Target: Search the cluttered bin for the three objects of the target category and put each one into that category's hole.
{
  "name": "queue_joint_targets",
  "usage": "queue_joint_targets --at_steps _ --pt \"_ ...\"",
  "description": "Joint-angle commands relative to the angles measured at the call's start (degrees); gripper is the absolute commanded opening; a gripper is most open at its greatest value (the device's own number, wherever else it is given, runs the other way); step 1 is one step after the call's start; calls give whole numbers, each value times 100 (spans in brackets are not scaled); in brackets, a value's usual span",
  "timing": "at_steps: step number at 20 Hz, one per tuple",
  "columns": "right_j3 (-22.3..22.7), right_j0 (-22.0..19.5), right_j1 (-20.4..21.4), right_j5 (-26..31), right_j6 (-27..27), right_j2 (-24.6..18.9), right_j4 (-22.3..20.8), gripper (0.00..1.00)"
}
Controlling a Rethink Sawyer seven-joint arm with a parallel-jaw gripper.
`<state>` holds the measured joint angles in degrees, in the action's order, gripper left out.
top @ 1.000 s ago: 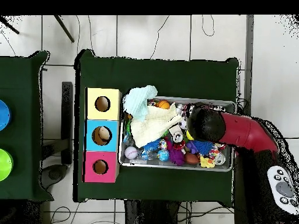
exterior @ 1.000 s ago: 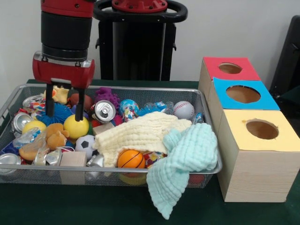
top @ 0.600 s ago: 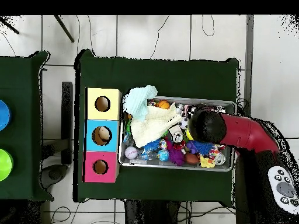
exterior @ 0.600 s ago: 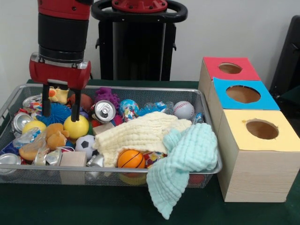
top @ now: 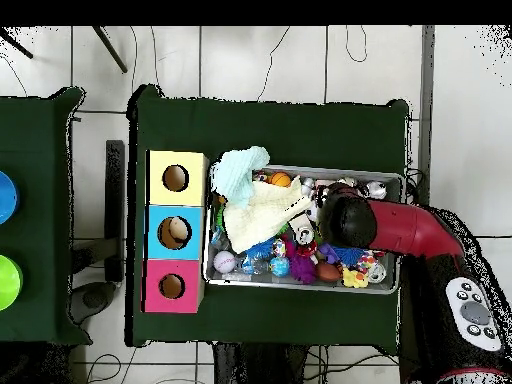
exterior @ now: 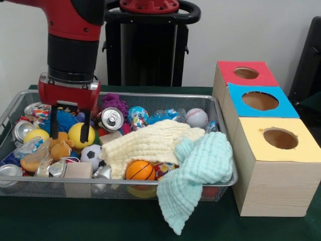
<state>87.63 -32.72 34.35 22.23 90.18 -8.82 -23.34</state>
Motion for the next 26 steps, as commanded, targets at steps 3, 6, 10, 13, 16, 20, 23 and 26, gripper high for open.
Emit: queue_joint_targets --at_steps 3,6,10,13,16,20,23,26 --pt "275 -53 -684 -570 197 -280 -455 100" --pt "268 -48 -726 -625 225 -202 -518 100" --pt "315 -54 -665 -594 245 -111 -588 100" --pt "347 -36 -616 -595 298 -36 -621 100" --pt "375 -37 -545 -575 303 28 -628 100" --pt "428 -48 -386 -469 256 84 -616 100" --pt "452 -58 -253 -352 194 113 -600 100" --pt "448 -81 -222 -324 131 140 -631 100"
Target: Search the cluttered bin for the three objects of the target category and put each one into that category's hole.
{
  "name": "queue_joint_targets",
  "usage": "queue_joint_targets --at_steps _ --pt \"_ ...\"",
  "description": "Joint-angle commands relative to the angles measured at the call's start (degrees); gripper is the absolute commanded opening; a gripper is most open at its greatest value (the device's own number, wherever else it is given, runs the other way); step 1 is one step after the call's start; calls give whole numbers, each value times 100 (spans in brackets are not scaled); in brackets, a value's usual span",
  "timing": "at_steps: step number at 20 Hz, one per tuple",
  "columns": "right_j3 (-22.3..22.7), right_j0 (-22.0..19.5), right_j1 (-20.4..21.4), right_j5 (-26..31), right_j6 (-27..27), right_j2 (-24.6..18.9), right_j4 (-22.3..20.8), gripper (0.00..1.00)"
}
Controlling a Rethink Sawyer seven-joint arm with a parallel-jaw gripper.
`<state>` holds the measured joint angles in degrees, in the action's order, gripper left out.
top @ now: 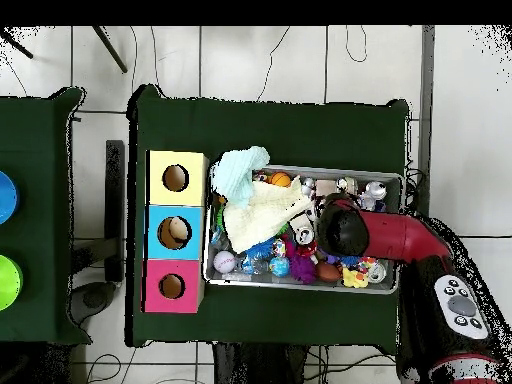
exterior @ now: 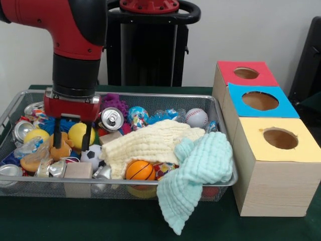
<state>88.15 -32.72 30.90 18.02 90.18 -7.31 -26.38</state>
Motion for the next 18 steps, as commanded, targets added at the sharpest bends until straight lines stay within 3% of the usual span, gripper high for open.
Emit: queue_joint_targets --at_steps 1,18 --pt "383 -94 104 88 120 -11 -334 100" --pt "325 138 -661 -803 578 439 -608 100"
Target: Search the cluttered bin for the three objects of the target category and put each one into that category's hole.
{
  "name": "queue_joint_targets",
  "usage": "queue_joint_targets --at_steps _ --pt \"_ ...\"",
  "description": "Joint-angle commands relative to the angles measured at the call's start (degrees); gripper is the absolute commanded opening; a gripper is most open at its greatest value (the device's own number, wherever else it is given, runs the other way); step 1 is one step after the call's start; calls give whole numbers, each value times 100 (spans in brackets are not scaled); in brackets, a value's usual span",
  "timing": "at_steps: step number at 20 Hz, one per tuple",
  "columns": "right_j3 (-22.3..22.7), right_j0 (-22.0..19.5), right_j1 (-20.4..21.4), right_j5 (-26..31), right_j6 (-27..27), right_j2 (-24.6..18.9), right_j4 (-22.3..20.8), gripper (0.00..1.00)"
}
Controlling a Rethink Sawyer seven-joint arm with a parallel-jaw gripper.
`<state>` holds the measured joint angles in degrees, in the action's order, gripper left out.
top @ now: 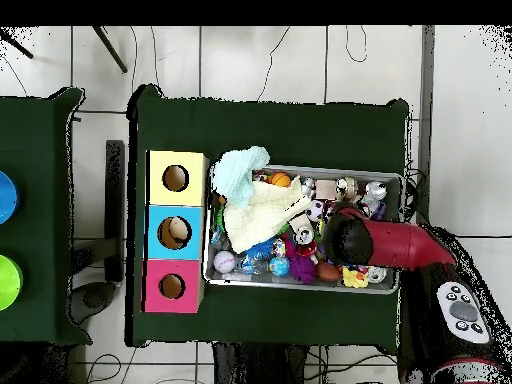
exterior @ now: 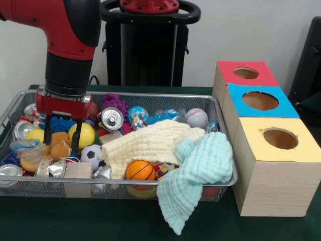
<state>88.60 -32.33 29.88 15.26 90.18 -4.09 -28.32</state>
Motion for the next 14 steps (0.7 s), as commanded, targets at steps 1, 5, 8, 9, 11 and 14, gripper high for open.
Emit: queue_joint_targets --at_steps 1,5,8,9,11,14 --pt "285 107 -582 -554 590 138 -416 100" --pt "338 127 -683 -689 627 227 -419 100" --pt "352 106 -770 -765 630 238 -419 100" --pt "350 96 -798 -790 626 236 -422 100" --pt "346 78 -840 -831 617 231 -421 100" --pt "319 46 -907 -899 582 230 -422 100"
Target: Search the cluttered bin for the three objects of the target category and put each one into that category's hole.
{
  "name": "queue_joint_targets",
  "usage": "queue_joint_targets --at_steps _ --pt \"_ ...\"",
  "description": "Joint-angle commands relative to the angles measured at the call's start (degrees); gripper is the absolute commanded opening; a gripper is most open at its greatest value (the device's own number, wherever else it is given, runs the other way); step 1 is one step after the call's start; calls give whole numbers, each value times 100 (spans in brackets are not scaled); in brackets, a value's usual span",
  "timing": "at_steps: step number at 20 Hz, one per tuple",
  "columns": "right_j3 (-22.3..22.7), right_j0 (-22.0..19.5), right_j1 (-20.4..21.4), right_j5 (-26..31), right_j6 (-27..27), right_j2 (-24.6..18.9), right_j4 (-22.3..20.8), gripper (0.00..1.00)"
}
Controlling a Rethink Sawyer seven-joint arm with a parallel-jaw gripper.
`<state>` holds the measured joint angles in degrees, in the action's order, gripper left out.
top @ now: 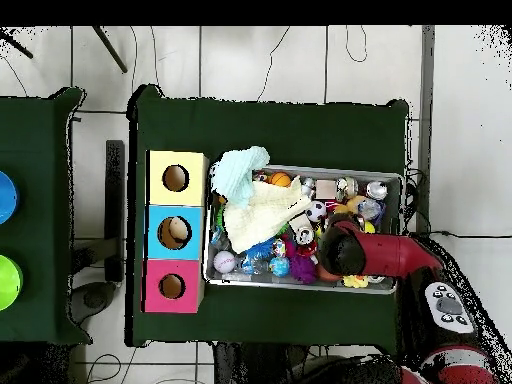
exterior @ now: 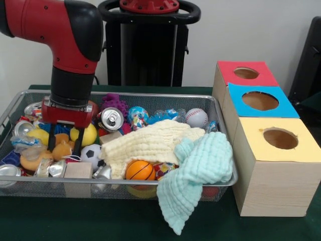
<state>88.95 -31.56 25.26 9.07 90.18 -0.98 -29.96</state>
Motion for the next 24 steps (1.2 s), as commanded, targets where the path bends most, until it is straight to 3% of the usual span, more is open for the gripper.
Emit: queue_joint_targets --at_steps 1,6,7,11,14,19,24 --pt "275 -33 -457 -290 571 -79 -258 100" --pt "239 -7 -504 -456 537 6 -320 100" --pt "258 -33 -504 -526 550 -6 -309 0" --pt "315 -152 -483 -663 559 -106 -321 0" --pt "270 94 -526 -374 670 140 -162 0" --pt "308 82 -475 -196 573 63 -115 0" --pt "502 154 -132 78 600 23 35 0"
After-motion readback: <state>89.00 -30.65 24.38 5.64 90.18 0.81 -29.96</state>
